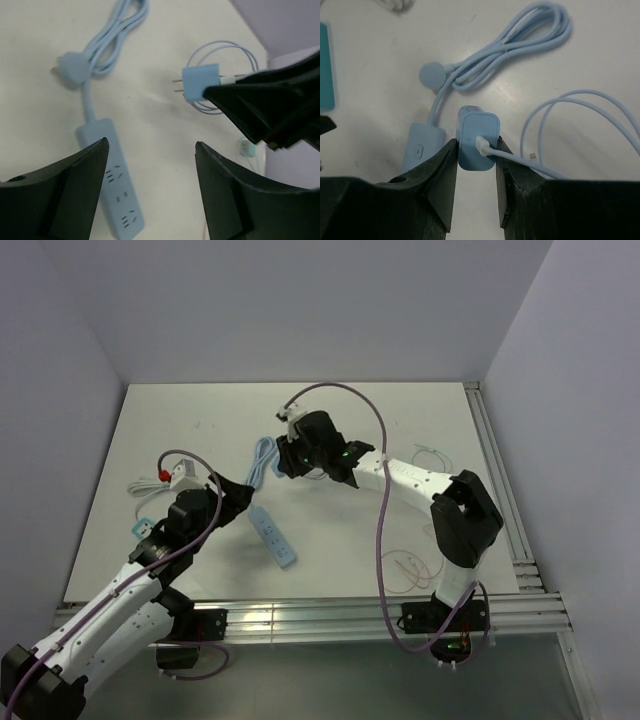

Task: Insert the plug

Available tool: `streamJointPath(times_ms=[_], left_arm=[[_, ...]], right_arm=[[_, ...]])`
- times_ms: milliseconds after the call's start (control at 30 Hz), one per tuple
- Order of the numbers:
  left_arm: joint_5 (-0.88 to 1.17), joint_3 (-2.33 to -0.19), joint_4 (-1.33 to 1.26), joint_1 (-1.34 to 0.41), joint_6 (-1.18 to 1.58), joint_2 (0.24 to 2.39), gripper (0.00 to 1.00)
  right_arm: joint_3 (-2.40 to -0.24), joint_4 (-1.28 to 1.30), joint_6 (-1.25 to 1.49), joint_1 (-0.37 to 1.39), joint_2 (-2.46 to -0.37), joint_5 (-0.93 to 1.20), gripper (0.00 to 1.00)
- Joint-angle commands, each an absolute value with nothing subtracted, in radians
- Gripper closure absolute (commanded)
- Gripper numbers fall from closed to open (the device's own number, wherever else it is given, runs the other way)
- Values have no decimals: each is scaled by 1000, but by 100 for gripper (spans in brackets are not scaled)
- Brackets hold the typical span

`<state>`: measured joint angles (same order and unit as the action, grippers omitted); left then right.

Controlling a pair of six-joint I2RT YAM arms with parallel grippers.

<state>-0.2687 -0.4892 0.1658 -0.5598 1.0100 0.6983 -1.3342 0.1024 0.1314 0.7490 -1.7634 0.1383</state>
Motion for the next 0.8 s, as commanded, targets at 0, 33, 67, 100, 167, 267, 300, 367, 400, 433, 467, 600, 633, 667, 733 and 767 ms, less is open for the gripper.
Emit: streamJointPath(times_ms=[0, 33, 67, 100, 167, 267, 300, 367, 400, 433, 467, 600, 633, 667, 733, 767], left_arm=[[-337, -454, 256, -561, 1060, 678, 26], [-353, -439, 291, -560, 1092, 675, 29], [-382, -434, 313, -560, 1113, 667, 35], [-397, -430, 339, -561, 1133, 663, 37], [-416, -423, 377, -560, 1187, 652, 40], [-439, -410, 408, -560, 1226, 661, 40], [-454, -408, 417, -560, 1242, 669, 40], [-466, -408, 439, -560, 1253, 695, 39], [-472, -413, 449, -560, 1262, 704, 39], [-482, -414, 456, -560, 1276, 721, 39], [-485, -416, 460, -560, 1281, 727, 39], [-485, -416, 465, -560, 1298, 733, 40], [-486, -414, 468, -560, 1307, 730, 40], [-489, -413, 469, -560, 1310, 718, 40], [-495, -407, 475, -560, 1316, 704, 40], [-502, -405, 477, -560, 1318, 687, 40]], right_arm=[[-1359, 166, 69, 814, -1755, 68, 100], [-1345, 166, 69, 824, -1750, 54, 100], [-1335, 157, 75, 836, -1747, 45, 100], [-1319, 149, 81, 847, -1732, 38, 100], [-1281, 129, 97, 883, -1718, 15, 100], [-1250, 127, 118, 952, -1704, -69, 100], [-1247, 132, 120, 971, -1704, -92, 100], [-1244, 146, 133, 1020, -1704, -161, 100], [-1246, 152, 141, 1032, -1706, -170, 100], [-1250, 158, 150, 1041, -1707, -173, 100], [-1252, 167, 166, 1054, -1710, -170, 100], [-1267, 196, 189, 1089, -1729, -202, 100], [-1281, 207, 195, 1097, -1735, -207, 100], [-1288, 219, 215, 1100, -1741, -219, 100], [-1293, 241, 233, 1120, -1750, -253, 100], [-1293, 244, 250, 1126, -1753, -265, 100]])
